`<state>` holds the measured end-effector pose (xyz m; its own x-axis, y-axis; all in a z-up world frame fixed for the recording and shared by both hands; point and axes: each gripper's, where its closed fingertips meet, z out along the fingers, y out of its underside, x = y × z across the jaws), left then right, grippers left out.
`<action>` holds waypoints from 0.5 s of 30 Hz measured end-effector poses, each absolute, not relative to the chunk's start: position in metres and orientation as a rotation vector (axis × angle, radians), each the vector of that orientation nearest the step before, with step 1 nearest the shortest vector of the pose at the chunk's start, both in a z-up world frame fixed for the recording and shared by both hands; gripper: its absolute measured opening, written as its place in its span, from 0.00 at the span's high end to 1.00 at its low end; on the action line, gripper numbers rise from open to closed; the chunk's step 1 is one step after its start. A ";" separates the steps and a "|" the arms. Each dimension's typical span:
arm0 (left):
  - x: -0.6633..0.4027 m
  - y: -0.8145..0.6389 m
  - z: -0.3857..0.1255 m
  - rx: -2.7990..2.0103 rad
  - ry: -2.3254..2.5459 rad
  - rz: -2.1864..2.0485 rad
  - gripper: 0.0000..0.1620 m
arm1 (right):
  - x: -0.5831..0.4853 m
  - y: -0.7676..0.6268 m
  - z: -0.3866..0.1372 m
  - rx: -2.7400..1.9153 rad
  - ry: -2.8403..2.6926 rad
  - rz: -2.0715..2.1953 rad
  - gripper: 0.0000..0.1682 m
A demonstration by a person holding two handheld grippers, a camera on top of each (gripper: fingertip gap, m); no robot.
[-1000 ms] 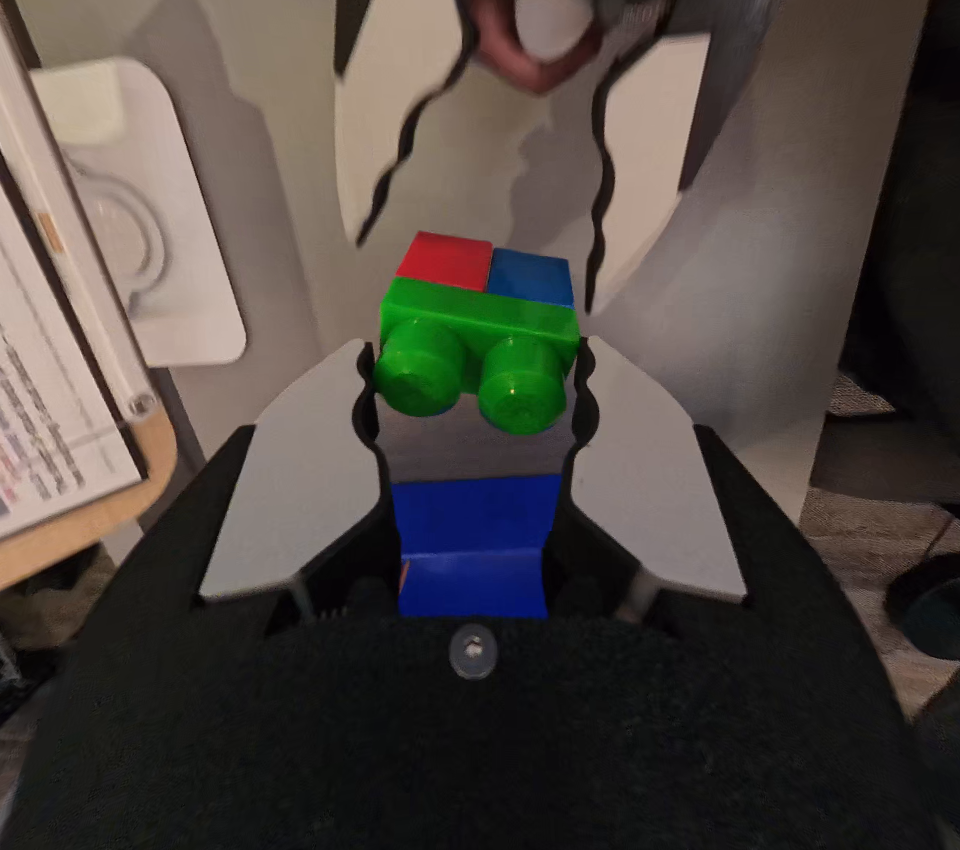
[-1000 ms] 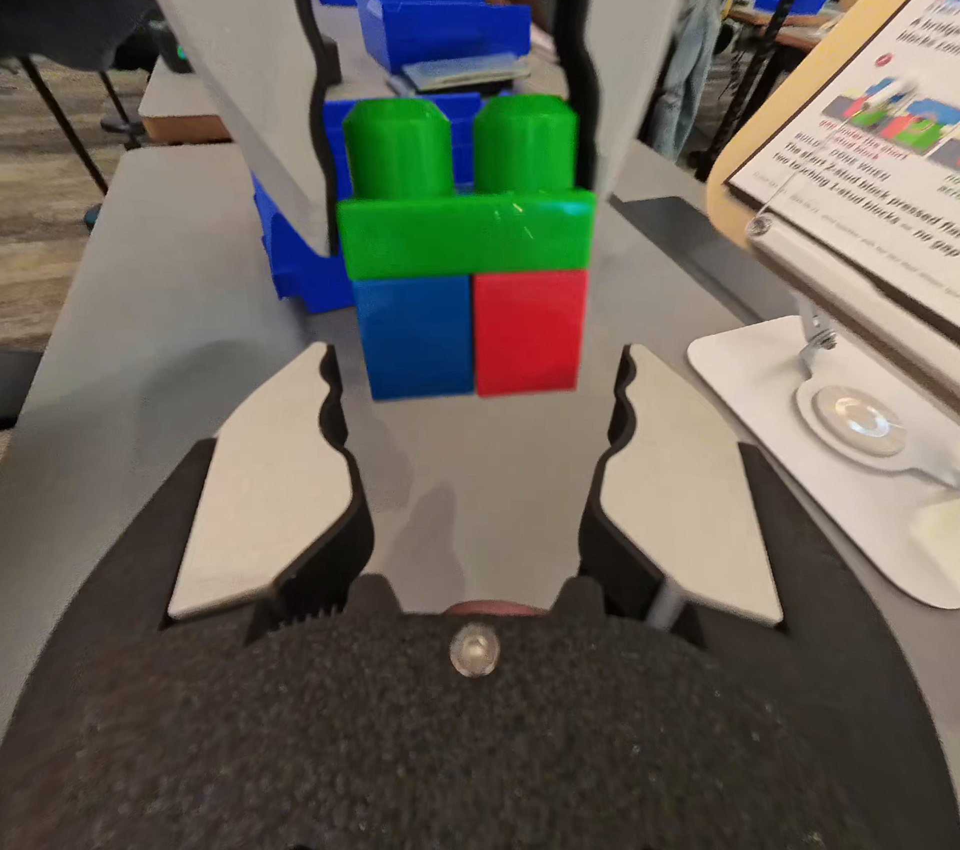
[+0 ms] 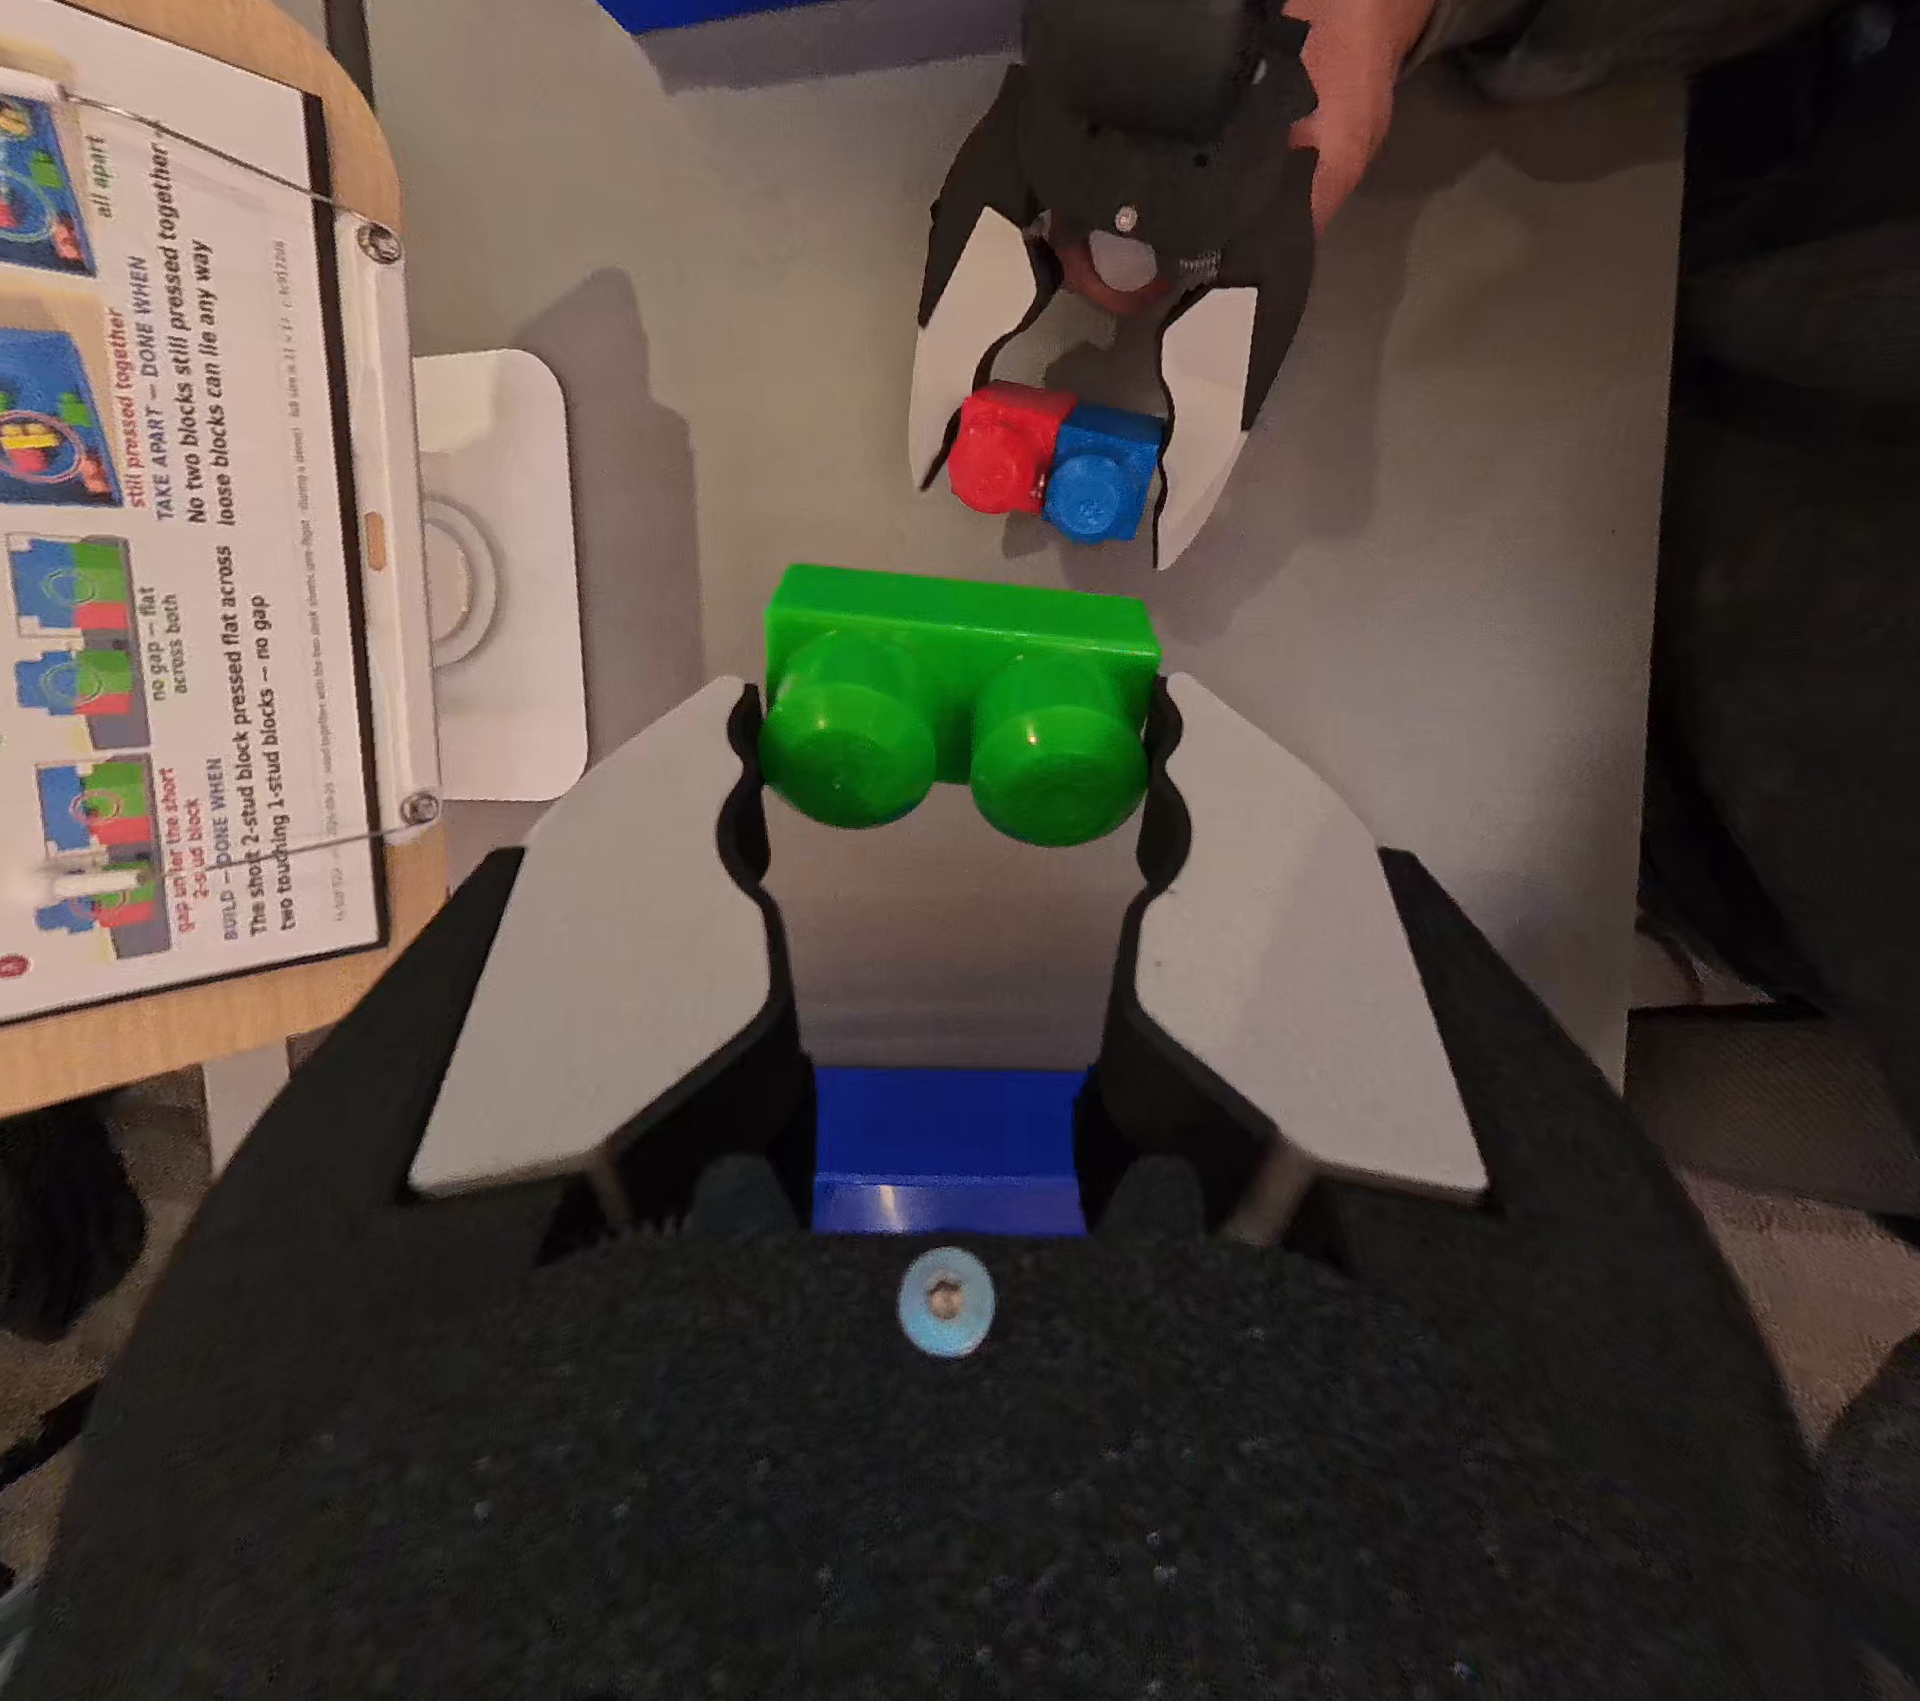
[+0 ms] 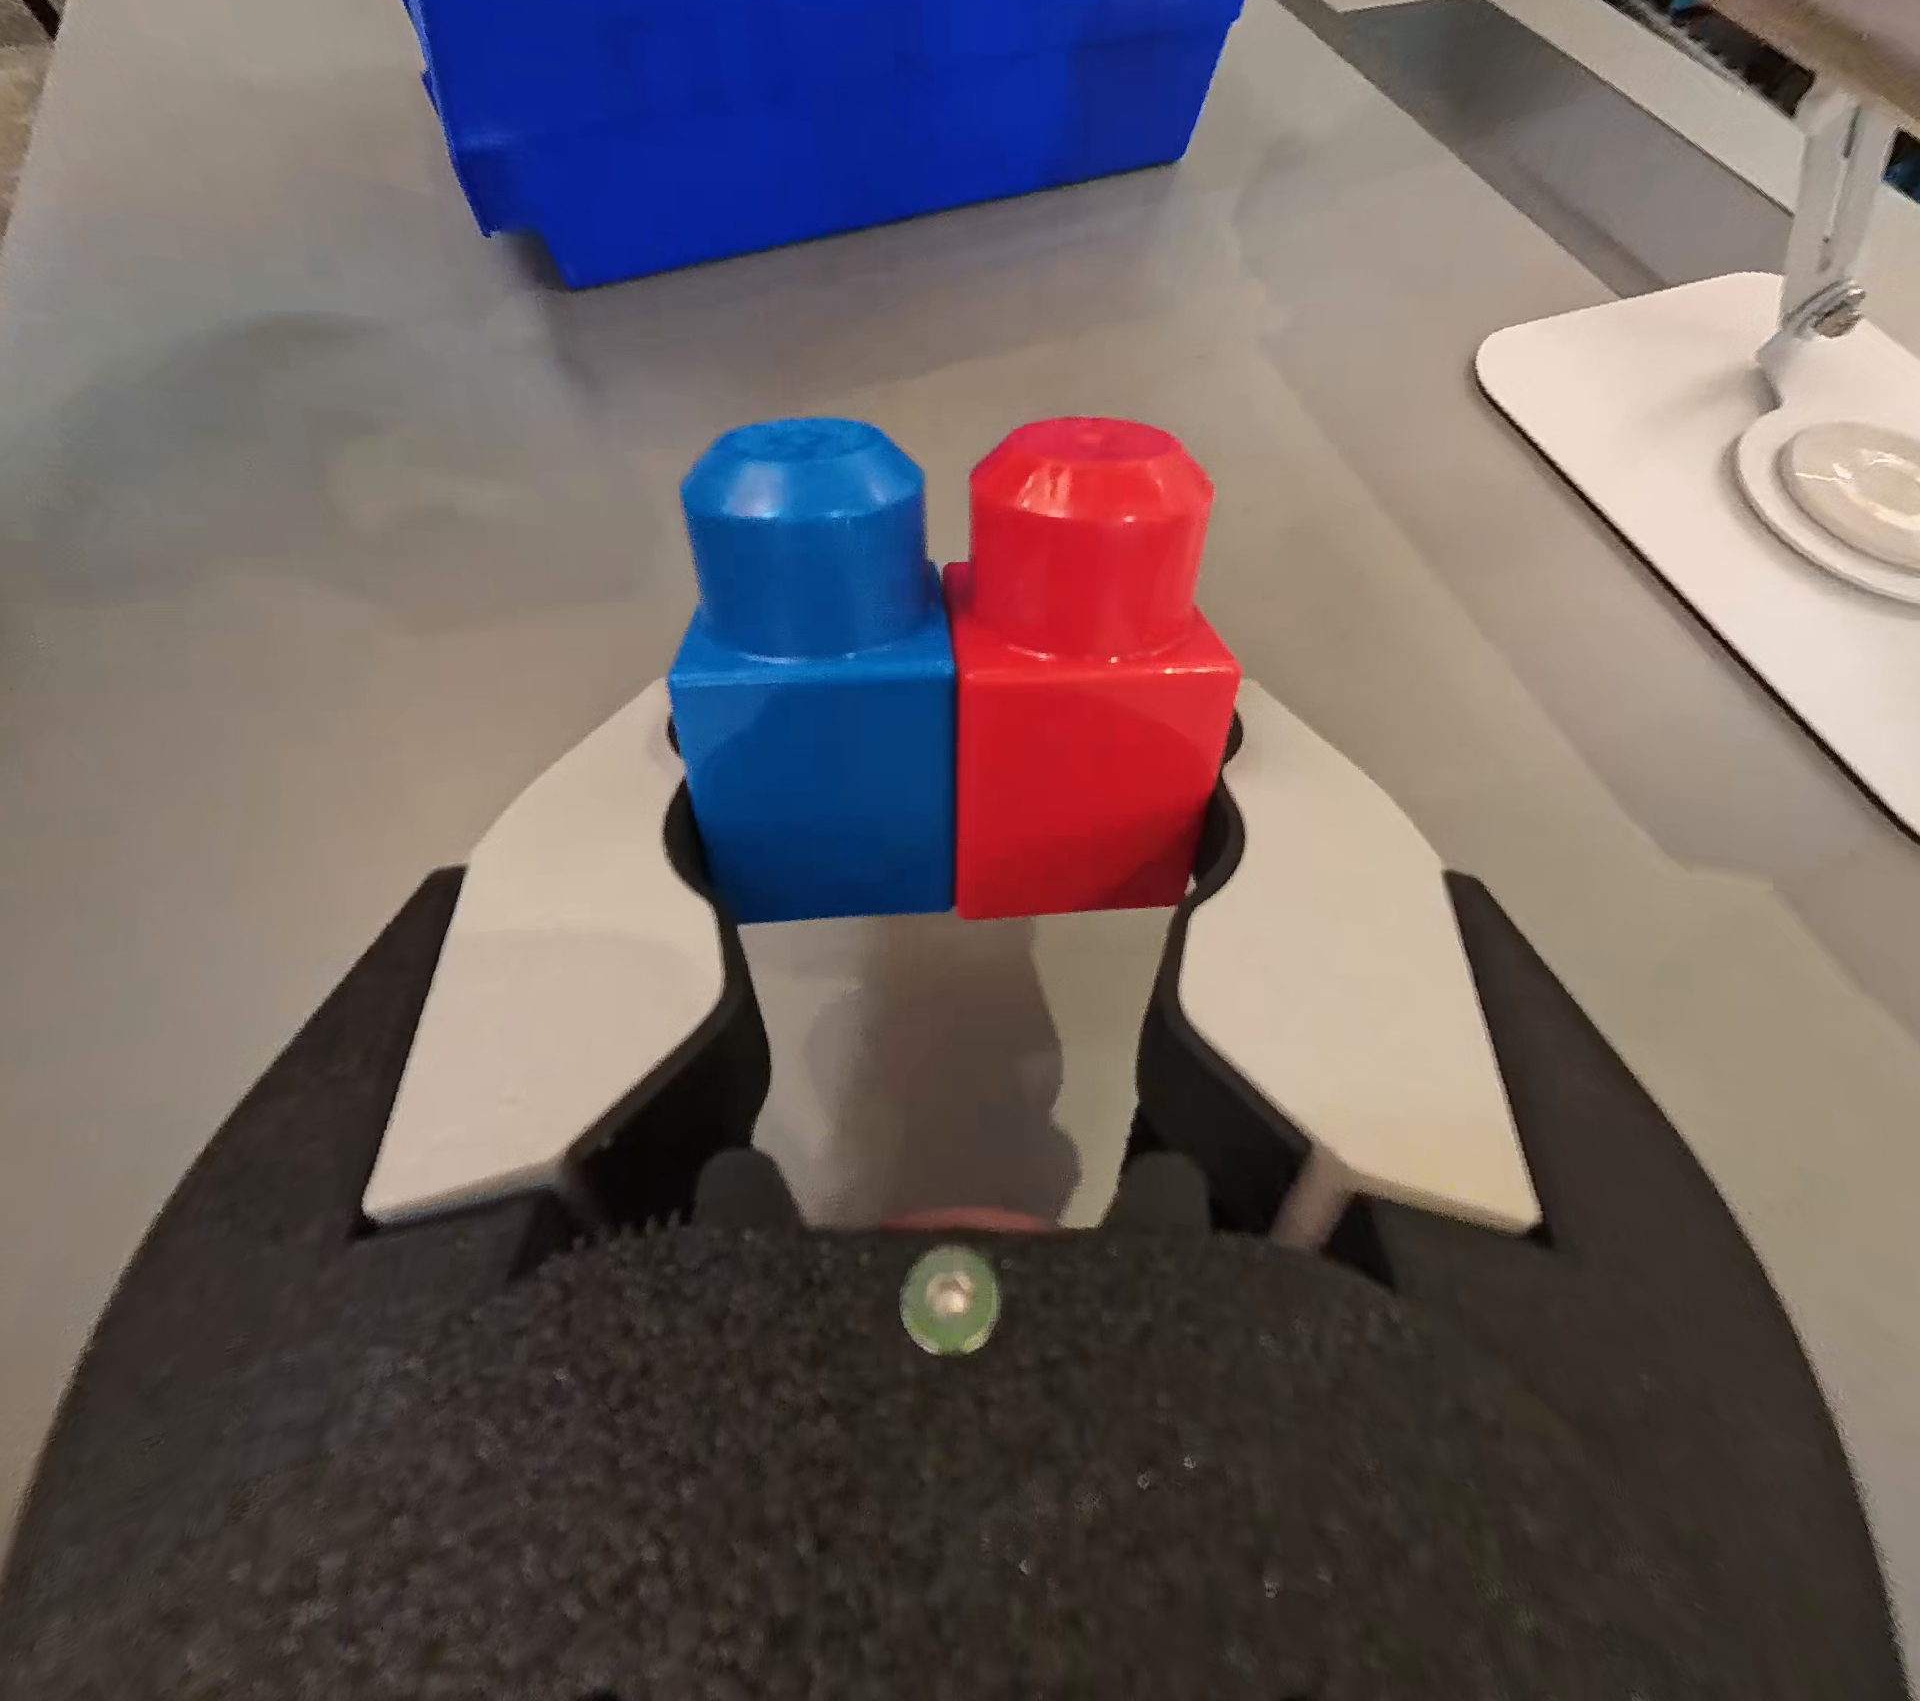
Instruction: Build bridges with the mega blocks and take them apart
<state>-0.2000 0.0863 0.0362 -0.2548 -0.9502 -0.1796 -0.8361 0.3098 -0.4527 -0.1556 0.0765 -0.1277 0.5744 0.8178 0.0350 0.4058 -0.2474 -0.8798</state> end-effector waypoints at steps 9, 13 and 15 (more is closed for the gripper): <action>-0.205 0.029 -0.031 -1.647 1.518 -0.624 0.57 | -0.123 0.030 -0.074 -1.799 -0.788 0.599 0.46; -0.192 -0.013 -0.050 -1.625 1.293 -0.988 0.57 | -0.068 0.002 -0.038 -1.829 -0.611 0.529 0.46; -0.188 -0.026 -0.056 -1.631 1.221 -1.126 0.57 | -0.018 0.000 -0.018 -1.874 -0.524 0.360 0.46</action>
